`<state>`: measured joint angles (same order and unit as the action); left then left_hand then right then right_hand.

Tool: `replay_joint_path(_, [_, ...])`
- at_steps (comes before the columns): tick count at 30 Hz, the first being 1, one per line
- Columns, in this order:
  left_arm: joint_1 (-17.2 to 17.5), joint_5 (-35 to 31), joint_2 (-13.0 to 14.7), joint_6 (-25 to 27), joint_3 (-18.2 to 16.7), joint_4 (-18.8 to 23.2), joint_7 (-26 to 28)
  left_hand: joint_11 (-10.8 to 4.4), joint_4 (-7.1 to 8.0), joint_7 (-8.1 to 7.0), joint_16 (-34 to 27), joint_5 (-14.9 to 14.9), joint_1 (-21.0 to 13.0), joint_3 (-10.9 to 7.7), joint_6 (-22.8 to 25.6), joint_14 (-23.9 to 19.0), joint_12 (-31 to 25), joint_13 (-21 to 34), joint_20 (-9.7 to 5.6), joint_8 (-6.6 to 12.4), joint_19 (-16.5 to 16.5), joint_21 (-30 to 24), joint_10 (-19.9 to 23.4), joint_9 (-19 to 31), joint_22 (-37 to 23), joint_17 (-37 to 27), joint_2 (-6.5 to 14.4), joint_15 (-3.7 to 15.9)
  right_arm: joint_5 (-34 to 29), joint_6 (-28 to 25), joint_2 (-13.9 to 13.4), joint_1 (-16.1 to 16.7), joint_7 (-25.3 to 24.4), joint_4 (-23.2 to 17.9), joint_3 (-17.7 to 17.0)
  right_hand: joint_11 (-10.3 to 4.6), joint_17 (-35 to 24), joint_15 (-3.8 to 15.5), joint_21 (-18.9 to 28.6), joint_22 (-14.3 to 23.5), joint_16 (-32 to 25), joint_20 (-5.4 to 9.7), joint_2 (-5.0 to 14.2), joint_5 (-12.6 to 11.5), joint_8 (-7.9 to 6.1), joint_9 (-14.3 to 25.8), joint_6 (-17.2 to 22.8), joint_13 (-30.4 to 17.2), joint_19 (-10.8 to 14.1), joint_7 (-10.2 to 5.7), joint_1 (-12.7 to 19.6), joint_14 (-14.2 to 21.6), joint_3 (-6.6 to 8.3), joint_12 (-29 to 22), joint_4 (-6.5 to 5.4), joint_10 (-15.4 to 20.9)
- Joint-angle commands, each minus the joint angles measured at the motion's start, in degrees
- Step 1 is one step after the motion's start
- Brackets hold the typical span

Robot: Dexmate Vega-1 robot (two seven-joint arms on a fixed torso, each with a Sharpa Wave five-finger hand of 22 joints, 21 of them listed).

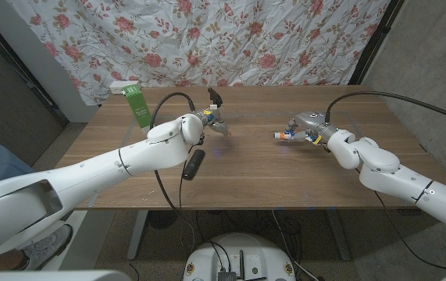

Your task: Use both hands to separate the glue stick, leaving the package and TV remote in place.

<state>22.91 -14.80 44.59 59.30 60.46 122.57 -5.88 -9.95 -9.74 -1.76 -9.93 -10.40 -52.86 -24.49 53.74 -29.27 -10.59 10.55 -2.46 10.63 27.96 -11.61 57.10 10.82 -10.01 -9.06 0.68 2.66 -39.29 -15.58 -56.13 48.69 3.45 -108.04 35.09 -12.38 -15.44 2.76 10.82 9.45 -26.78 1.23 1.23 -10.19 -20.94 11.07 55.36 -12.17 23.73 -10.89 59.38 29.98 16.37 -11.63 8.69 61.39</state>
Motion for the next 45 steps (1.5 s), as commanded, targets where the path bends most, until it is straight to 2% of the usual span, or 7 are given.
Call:
replay_joint_path(1, [-3.81, -6.22, -0.53, 4.16, 6.57, 0.10, -3.96, -1.29, -0.01, 0.05, -0.28, -0.27, -0.15, 0.33, 0.47, -0.04, -0.41, 0.09, -2.50, 0.32, -0.38, 0.04, -0.32, 0.10, -0.23, -0.19, 0.63, 2.76, -1.10, -2.40, 0.05, -0.27, 3.09, -1.19, 0.62, 0.04, -0.14, 7.66, 0.06, 0.23, 0.25, -0.25, 0.94, -0.37, 0.05, 0.30, 2.08, -0.10, 0.07, -2.10, -1.28, -0.30, 0.11, 0.09, -0.23, -0.42])
replay_joint_path(5, [-4.20, -7.58, -0.96, 4.69, 7.79, -0.24, -4.46, -1.35, 0.00, 0.01, -0.26, -0.27, -0.11, 0.43, 0.34, 0.00, -0.37, 0.09, -2.63, 0.26, -0.70, 0.16, -0.37, 0.10, -0.22, -0.17, 0.59, 2.88, -1.29, -2.65, 0.24, -0.32, 3.34, -0.93, 0.93, 0.03, -0.17, 7.69, 0.06, 0.23, 0.27, -0.27, 0.92, -0.37, 0.12, 0.29, 1.99, -0.09, 0.07, -2.10, -1.30, -0.36, 0.09, 0.10, -0.20, -0.46])
replay_joint_path(11, [-7.67, -12.44, -1.85, 6.32, 13.48, -1.34, -7.68, -1.61, 0.02, -0.13, -0.15, -0.26, 0.02, 0.65, 0.43, 0.26, -0.25, 0.09, -2.80, 0.28, -1.84, 0.56, -0.60, 0.10, -0.21, -0.16, 0.46, 2.87, -1.00, -2.57, 0.52, -0.34, 3.35, -0.31, 1.21, 0.03, -0.22, 7.73, 0.05, 0.23, 0.27, -0.31, 0.90, -0.38, 0.22, 0.29, 1.87, -0.08, 0.00, -2.10, -1.32, -0.44, 0.07, 0.13, -0.15, -0.60])
replay_joint_path(19, [-9.13, -16.17, -3.01, 7.68, 16.82, -2.63, -9.83, -1.76, 0.07, -0.74, 0.04, -0.27, 0.21, 0.94, 0.29, 1.10, -0.20, 0.10, -2.72, 0.22, -2.82, 0.77, -0.68, 0.08, -0.20, -0.17, 0.32, 3.51, -0.60, -2.95, 0.81, -0.19, 3.00, 0.22, 1.37, 0.01, -0.31, 7.77, 0.05, 0.23, 0.28, -0.34, 0.91, -0.40, 0.32, 0.29, 1.81, -0.07, -0.02, -2.09, -1.35, -0.57, 0.05, 0.12, -0.10, -0.71])
replay_joint_path(27, [-10.42, -19.32, -4.15, 8.94, 19.62, -3.89, -12.13, -1.73, 0.13, -0.94, 0.08, -0.26, 0.42, 1.15, 0.29, 1.49, -0.17, 0.09, -2.75, 0.23, -3.25, 0.83, -0.75, 0.07, -0.18, -0.17, 0.20, 3.57, -0.17, -3.16, 1.28, -0.21, 2.53, 0.91, 1.72, 0.00, -0.35, 7.70, 0.06, 0.23, 0.34, -0.39, 0.88, -0.42, 0.42, 0.30, 1.76, -0.07, -0.04, -2.09, -1.47, -0.66, 0.02, 0.13, -0.10, -0.84])
replay_joint_path(30, [-9.74, -19.45, -4.48, 9.05, 19.12, -4.14, -11.91, -1.76, 0.14, -0.94, 0.08, -0.26, 0.45, 1.19, 0.29, 1.57, -0.14, 0.09, -2.74, 0.23, -3.29, 0.82, -0.82, 0.06, -0.18, -0.17, 0.19, 3.58, -0.09, -3.20, 1.50, -0.18, 2.03, 1.25, 1.88, -0.01, -0.31, 7.73, 0.07, 0.23, 0.43, -0.42, 0.86, -0.43, 0.45, 0.30, 1.73, -0.07, -0.02, -2.09, -1.47, -0.74, 0.05, 0.11, -0.07, -0.83])
replay_joint_path(45, [-10.84, -23.57, -6.35, 10.11, 22.58, -6.45, -13.72, -1.89, 0.21, -1.14, 0.02, -0.29, 0.69, 1.49, -0.02, 2.10, -0.02, 0.09, -2.49, 0.15, -3.89, 0.79, -1.24, 0.05, -0.14, -0.19, 0.23, 3.54, 0.46, -3.52, 2.38, -0.12, 0.47, 2.38, 2.79, 0.00, -0.42, 7.88, 0.11, 0.22, 0.41, -0.29, 0.85, -0.49, 0.60, 0.32, 1.64, -0.06, 0.08, -2.08, -1.42, -0.72, 0.08, 0.03, 0.06, -0.80])
